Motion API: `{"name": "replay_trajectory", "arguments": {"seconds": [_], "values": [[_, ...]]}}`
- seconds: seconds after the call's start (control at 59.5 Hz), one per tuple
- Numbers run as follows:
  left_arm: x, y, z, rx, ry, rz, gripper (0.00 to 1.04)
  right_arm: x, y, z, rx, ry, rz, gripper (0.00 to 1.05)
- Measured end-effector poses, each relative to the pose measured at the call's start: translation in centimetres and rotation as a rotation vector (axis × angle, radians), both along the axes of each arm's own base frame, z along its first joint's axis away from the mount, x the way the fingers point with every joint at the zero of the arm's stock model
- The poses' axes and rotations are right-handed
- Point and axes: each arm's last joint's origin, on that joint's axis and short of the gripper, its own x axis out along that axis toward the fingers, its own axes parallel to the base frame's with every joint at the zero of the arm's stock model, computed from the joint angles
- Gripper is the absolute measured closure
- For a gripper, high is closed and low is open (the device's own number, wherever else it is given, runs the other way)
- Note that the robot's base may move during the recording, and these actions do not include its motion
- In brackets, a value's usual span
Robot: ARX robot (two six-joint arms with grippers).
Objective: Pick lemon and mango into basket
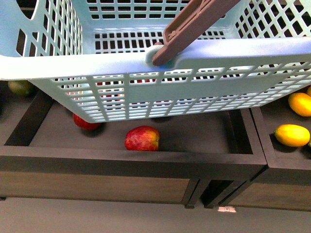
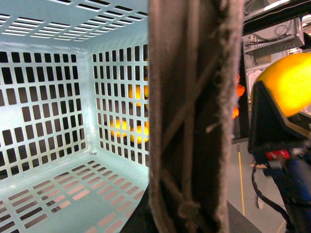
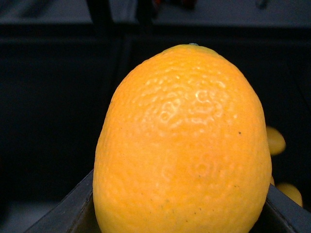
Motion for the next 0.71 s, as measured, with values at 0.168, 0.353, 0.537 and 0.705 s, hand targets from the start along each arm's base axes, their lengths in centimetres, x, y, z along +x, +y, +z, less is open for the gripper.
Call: {"name": "replay_trajectory", "arguments": {"seconds": [0.168,0.353,0.537,0.705], "values": [[0.0,0.0,0.0,0.000,0.000,0.000,1.00,-1.2,3.5,-0.4,-0.014,-0.012,0.073,0.44],[0.0,0.0,0.0,0.000,0.000,0.000,1.00,-2.0,7.1,-4.8,-0.075,0.096,0.181,0.44],[0.0,0.0,0.0,-0.001,0.001,-0.001,1.00,-2.1,7.7,-5.4,-0.106,0.083,0.179,0.22],[0.0,0.0,0.0,0.001,-0.001,0.001,1.00,-2.4,7.0,-4.7,-0.065,0.029,0.129,0.08]]}}
